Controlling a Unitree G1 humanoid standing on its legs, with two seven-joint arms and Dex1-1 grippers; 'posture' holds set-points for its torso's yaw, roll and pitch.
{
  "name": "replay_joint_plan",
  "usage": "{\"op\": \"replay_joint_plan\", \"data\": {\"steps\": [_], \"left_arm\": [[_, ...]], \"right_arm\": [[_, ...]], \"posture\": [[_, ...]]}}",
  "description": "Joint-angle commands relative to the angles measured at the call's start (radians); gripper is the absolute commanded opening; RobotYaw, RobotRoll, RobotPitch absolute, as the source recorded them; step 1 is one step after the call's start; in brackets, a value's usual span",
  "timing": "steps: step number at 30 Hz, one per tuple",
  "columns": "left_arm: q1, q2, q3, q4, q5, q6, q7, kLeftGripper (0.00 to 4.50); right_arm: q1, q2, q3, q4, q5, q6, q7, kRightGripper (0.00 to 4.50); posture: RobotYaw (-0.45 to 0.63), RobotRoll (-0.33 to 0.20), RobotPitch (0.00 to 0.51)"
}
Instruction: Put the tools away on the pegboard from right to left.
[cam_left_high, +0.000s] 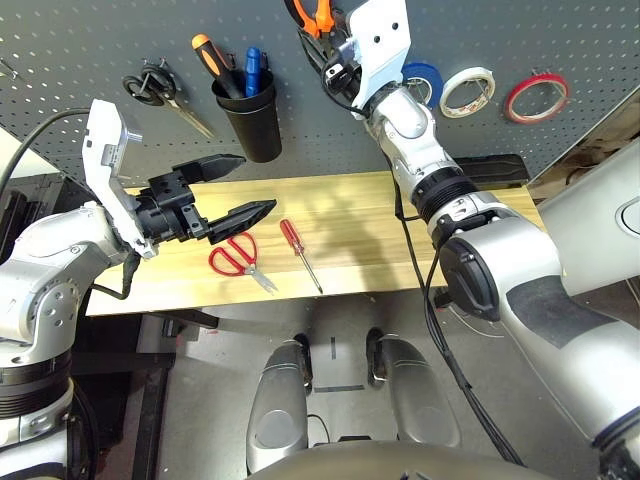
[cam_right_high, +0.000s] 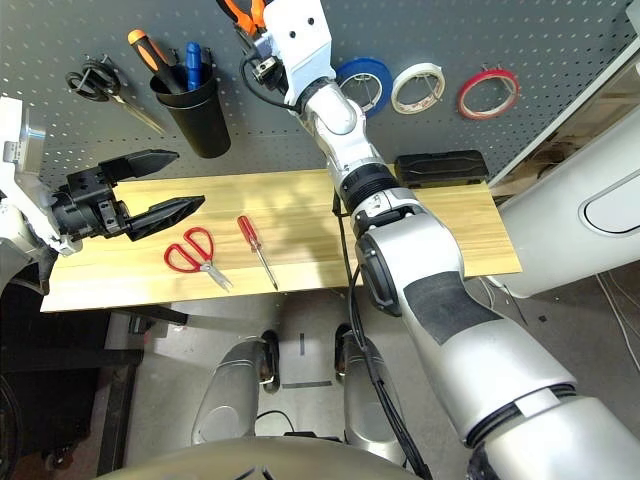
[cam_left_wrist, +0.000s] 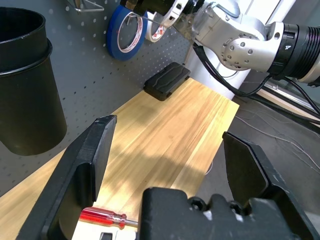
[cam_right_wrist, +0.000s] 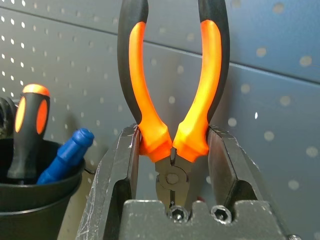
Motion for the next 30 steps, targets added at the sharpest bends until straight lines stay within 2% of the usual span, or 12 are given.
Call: {"op": "replay_joint_plan", "data": {"steps": [1,18,30], "left_arm": [[0.012,0.002,-0.006,-0.024,-0.008,0.001,-0.002,4.5],[0.014,0.002,-0.011,-0.019,-0.012,0.004,-0.007,4.5],[0.011,-0.005,-0.023,-0.014,-0.006,-0.004,-0.007,4.5]], "right_arm": [[-0.019,0.006,-0.011,-0.044,0.021,-0.021,0.031,2.09],[-0.027,0.01,-0.045,-0.098,0.086,0.018,0.114,2.09],[0.038,0.021,-0.026,-0.144,0.081,0.043,0.11,2.09]], "posture": [[0.11,0.0,0.251],[0.1,0.0,0.252],[0.1,0.0,0.256]]}}
